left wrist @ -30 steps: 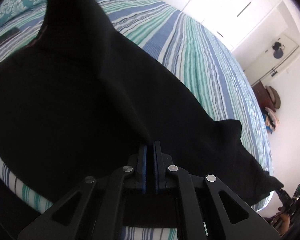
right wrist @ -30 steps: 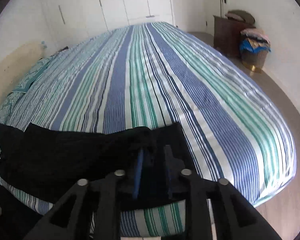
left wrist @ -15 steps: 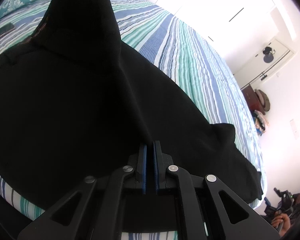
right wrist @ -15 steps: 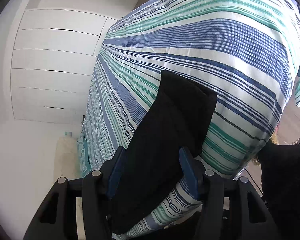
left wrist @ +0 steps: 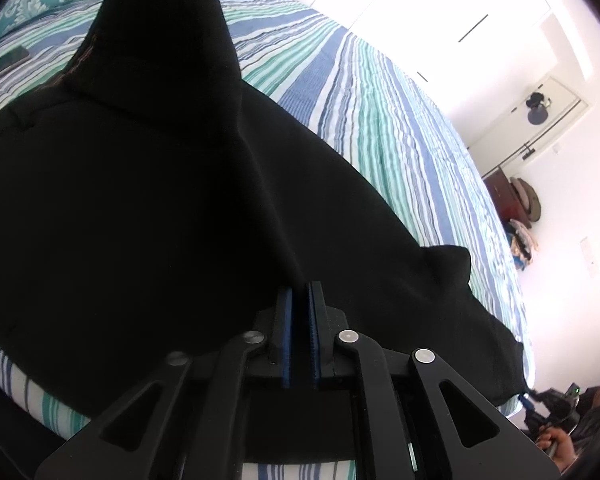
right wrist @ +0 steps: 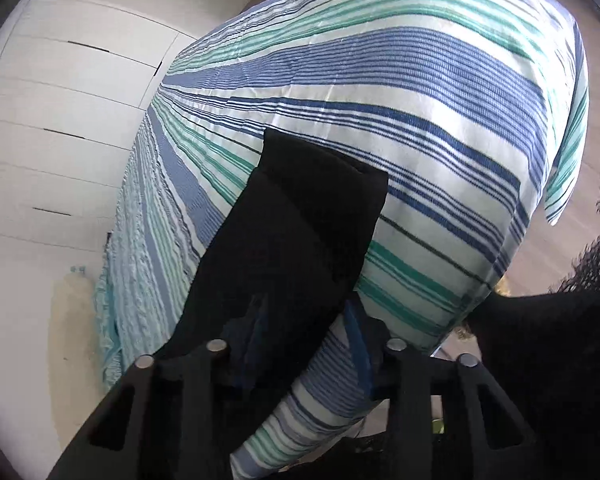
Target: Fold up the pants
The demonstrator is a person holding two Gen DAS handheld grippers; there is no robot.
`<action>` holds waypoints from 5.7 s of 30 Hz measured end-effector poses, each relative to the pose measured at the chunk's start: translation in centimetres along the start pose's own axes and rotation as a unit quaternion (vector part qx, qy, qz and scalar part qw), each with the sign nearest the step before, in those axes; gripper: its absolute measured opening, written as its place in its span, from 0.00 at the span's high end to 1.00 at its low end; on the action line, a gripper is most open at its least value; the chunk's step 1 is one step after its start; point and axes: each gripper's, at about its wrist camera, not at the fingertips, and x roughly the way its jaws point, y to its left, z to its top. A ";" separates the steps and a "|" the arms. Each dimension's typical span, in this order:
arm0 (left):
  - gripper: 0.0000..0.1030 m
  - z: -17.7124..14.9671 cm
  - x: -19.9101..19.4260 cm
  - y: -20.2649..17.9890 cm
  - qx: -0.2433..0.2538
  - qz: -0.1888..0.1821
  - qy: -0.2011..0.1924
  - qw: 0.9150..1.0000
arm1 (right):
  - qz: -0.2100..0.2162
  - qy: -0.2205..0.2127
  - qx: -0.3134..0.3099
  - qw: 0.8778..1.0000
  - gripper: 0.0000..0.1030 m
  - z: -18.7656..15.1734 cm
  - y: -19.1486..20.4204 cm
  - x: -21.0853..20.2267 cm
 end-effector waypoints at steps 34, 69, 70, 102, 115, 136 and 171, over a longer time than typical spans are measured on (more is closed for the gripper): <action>0.96 1.8 -8.0 3.6 -0.058 -0.004 -0.006 0.998 | 0.024 -0.060 -0.146 0.987 0.88 6.8 9.5 -5.8; 0.83 -3.0 -5.4 4.9 -0.057 0.097 0.062 0.992 | -0.145 0.032 -0.133 0.980 0.87 4.6 1.5 0.1; 0.78 -3.1 -5.6 4.9 -0.058 0.100 0.063 0.991 | -0.154 0.031 -0.134 0.978 0.83 4.6 1.5 0.2; 0.58 3.4 -3.5 5.8 0.047 0.198 -0.042 0.978 | 0.208 0.492 -0.346 0.772 0.14 -22.1 50.0 38.0; 0.53 3.2 -3.3 6.1 0.048 0.192 -0.047 0.979 | 0.208 0.671 -0.350 0.620 0.12 -32.2 50.7 43.6; 0.40 12.0 -2.4 9.3 0.048 0.190 -0.047 0.979 | 0.263 0.512 -0.373 0.728 0.07 -21.3 40.3 24.7; 0.20 4.4 9.9 -8.4 0.207 0.133 0.064 0.967 | -0.059 -0.033 -0.547 0.835 0.00 -20.0 21.2 9.6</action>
